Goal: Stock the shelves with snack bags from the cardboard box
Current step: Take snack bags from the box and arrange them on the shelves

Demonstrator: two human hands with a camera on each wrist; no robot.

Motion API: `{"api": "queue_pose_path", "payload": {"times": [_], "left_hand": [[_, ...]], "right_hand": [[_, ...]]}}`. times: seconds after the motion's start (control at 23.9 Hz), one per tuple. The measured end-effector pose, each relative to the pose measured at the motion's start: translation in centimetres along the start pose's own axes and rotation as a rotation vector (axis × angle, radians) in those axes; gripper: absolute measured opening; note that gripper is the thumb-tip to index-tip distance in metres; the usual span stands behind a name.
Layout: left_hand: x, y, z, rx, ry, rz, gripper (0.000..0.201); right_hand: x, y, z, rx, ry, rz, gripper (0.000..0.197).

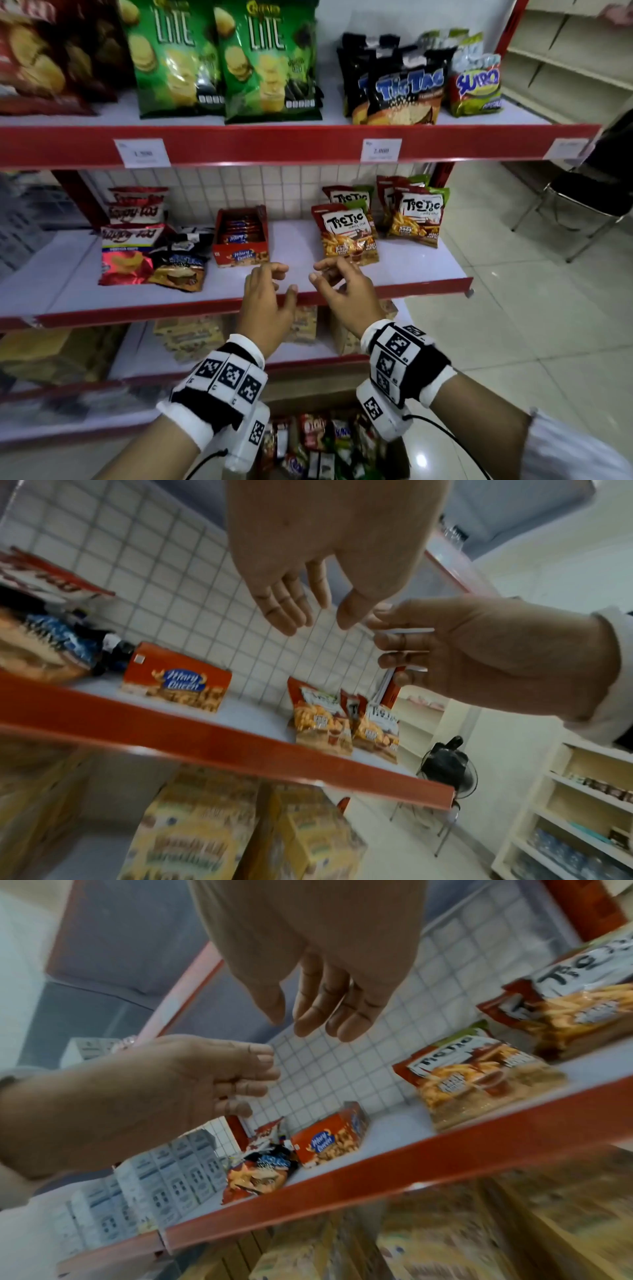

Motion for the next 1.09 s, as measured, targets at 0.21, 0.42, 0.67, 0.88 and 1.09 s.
{"api": "queue_pose_path", "payload": {"times": [0.21,0.42,0.67,0.88,1.09], "left_hand": [[-9.2,4.4,10.4,-0.37,-0.091,-0.367,0.054],[-22.9,12.0,21.9,-0.644,-0.182,-0.508,0.04],[-39.8,20.7,34.0,-0.661,-0.106,-0.558,0.028],[-44.3,25.3,40.9,-0.883,-0.081,-0.361,0.013],[-49.2,26.2,45.6,-0.905,-0.171,-0.183,0.018]], "right_hand": [[11.2,2.0,0.6,-0.075,0.005,0.24,0.014],[30.7,8.4,7.0,-0.129,0.167,0.531,0.016],[55.4,15.4,14.1,-0.244,0.334,0.815,0.02],[66.6,18.0,19.5,-0.563,0.466,0.832,0.022],[75.4,19.2,25.0,-0.815,0.796,0.638,0.036]]}}
Point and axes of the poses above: each hand's wrist, its own y-axis away from the middle knuckle, its own z-axis out of the palm, x = y × z, the point moved 10 cm from there along -y, towards the middle knuckle
